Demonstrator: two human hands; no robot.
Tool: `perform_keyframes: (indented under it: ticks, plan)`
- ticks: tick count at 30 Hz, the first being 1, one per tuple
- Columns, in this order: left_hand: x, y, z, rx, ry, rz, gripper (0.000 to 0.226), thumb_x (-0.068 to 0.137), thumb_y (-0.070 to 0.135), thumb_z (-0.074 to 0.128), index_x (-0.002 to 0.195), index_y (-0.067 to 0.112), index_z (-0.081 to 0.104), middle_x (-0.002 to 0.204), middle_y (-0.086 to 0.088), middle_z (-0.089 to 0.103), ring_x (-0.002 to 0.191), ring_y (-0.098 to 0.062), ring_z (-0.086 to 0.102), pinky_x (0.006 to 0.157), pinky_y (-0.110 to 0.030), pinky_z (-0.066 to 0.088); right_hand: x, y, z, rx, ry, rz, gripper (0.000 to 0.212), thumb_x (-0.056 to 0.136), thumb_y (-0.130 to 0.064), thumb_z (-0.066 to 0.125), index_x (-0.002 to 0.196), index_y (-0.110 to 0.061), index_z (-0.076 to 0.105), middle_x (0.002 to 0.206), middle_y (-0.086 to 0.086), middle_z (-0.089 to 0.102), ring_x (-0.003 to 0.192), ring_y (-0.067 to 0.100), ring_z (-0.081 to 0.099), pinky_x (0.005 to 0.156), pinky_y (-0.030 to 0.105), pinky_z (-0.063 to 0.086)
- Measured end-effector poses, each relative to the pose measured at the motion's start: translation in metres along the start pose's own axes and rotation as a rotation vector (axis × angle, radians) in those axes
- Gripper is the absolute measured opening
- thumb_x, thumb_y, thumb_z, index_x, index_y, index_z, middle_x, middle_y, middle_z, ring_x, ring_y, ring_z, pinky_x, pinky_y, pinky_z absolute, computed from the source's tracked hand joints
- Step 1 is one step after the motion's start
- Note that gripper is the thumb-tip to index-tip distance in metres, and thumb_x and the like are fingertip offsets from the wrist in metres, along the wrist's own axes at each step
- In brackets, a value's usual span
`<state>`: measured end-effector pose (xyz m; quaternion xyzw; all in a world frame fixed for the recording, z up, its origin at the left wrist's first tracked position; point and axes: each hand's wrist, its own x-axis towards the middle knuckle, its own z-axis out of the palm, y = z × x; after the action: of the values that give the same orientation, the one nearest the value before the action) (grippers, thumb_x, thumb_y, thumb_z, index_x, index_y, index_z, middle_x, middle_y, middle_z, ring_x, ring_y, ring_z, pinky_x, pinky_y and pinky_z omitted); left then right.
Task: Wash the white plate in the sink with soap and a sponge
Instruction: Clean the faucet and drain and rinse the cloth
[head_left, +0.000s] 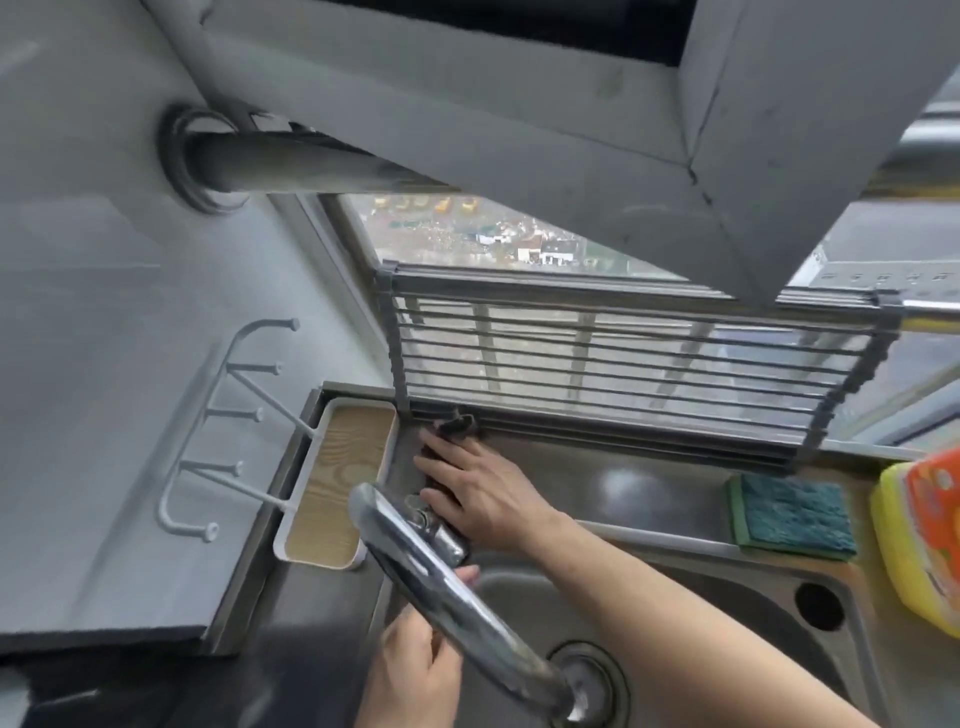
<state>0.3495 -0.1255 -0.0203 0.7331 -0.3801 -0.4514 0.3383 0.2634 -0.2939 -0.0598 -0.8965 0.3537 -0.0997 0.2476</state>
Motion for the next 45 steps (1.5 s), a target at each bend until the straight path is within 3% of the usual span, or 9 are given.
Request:
perform_keyframes:
  ticks: [3, 7, 13, 19, 23, 34, 40, 43, 45]
  plan:
    - [0.012, 0.023, 0.017, 0.014, 0.077, 0.165, 0.049, 0.091, 0.016, 0.044, 0.131, -0.009, 0.057, 0.126, -0.021, 0.062, 0.114, -0.041, 0.064, 0.088, -0.01, 0.052, -0.024, 0.008, -0.001, 0.047, 0.166, -0.011, 0.038, 0.093, -0.029, 0.051, 0.127, -0.019, 0.066, 0.147, 0.003, 0.055, 0.134, 0.026, 0.051, 0.109, 0.037, 0.045]
    - [0.013, 0.035, 0.043, 0.336, 0.071, 0.522, 0.049, 0.095, 0.006, 0.042, 0.144, 0.006, 0.05, 0.15, -0.003, 0.049, 0.142, -0.006, 0.042, 0.117, -0.019, 0.03, -0.081, 0.035, -0.015, 0.033, 0.281, 0.065, 0.036, 0.09, -0.019, 0.063, 0.126, -0.016, 0.067, 0.143, 0.001, 0.059, 0.136, 0.019, 0.049, 0.11, 0.028, 0.042]
    - [0.052, 0.036, 0.097, 0.717, -0.304, 0.796, 0.08, 0.08, 0.003, 0.013, 0.159, 0.012, 0.023, 0.167, 0.003, 0.015, 0.155, -0.006, 0.003, 0.126, -0.025, 0.012, -0.18, 0.071, -0.049, 0.093, 0.274, 0.375, 0.076, 0.085, -0.016, 0.057, 0.156, -0.019, 0.029, 0.157, 0.002, 0.041, 0.146, 0.013, 0.036, 0.117, 0.033, 0.035]
    - [0.048, 0.02, 0.084, 0.736, -0.01, 0.692, 0.085, 0.076, -0.016, 0.032, 0.158, 0.002, 0.02, 0.167, -0.013, 0.016, 0.155, -0.021, 0.017, 0.125, -0.036, 0.023, -0.142, 0.039, -0.022, 0.028, 0.302, 0.349, 0.077, 0.085, -0.013, 0.057, 0.154, 0.0, 0.028, 0.167, 0.015, -0.004, 0.155, 0.025, -0.005, 0.126, 0.041, 0.01]
    - [0.052, 0.008, 0.068, 0.676, 0.156, 0.728, 0.068, 0.084, -0.007, 0.029, 0.151, -0.011, 0.019, 0.157, -0.034, 0.028, 0.146, -0.044, 0.028, 0.121, -0.044, 0.022, -0.077, 0.006, 0.005, -0.049, 0.237, 0.052, 0.056, 0.094, -0.019, 0.052, 0.141, 0.011, 0.046, 0.151, 0.032, 0.039, 0.147, 0.04, 0.028, 0.123, 0.042, 0.02]
    - [0.067, 0.048, 0.144, 0.659, -0.477, 0.99, 0.092, 0.07, -0.021, 0.037, 0.158, 0.002, 0.02, 0.167, -0.01, 0.014, 0.156, -0.014, 0.011, 0.126, -0.032, 0.016, -0.199, 0.08, -0.039, -0.148, 0.292, 0.467, 0.063, 0.102, -0.019, 0.048, 0.155, 0.003, 0.023, 0.165, 0.019, 0.01, 0.155, 0.027, 0.001, 0.126, 0.042, 0.016]
    - [0.049, 0.004, 0.102, 0.661, -0.404, 0.968, 0.089, 0.073, -0.021, 0.03, 0.157, 0.006, 0.026, 0.167, -0.004, 0.021, 0.154, -0.009, 0.017, 0.125, -0.025, 0.015, -0.202, 0.061, -0.042, -0.146, 0.324, 0.454, 0.064, 0.088, -0.003, 0.056, 0.149, 0.004, 0.038, 0.161, 0.02, 0.027, 0.154, 0.027, 0.016, 0.123, 0.044, 0.025]
    - [0.014, -0.056, 0.066, 0.654, -0.294, 0.801, 0.089, 0.084, -0.006, 0.052, 0.157, 0.036, 0.024, 0.165, 0.023, 0.006, 0.15, 0.008, -0.002, 0.121, -0.014, -0.004, -0.234, 0.052, -0.046, -0.215, 0.259, 0.297, 0.063, 0.085, 0.004, 0.051, 0.148, 0.004, 0.041, 0.16, 0.02, 0.031, 0.154, 0.026, 0.018, 0.123, 0.041, 0.025]
    - [-0.018, -0.075, 0.059, 0.572, -0.289, 0.708, 0.064, 0.093, 0.008, 0.052, 0.154, 0.022, 0.037, 0.161, 0.011, 0.033, 0.15, 0.0, 0.024, 0.121, -0.014, 0.013, -0.272, 0.052, -0.056, -0.264, 0.197, 0.197, 0.057, 0.086, 0.006, 0.047, 0.143, 0.005, 0.048, 0.156, 0.021, 0.037, 0.152, 0.028, 0.024, 0.122, 0.039, 0.027]
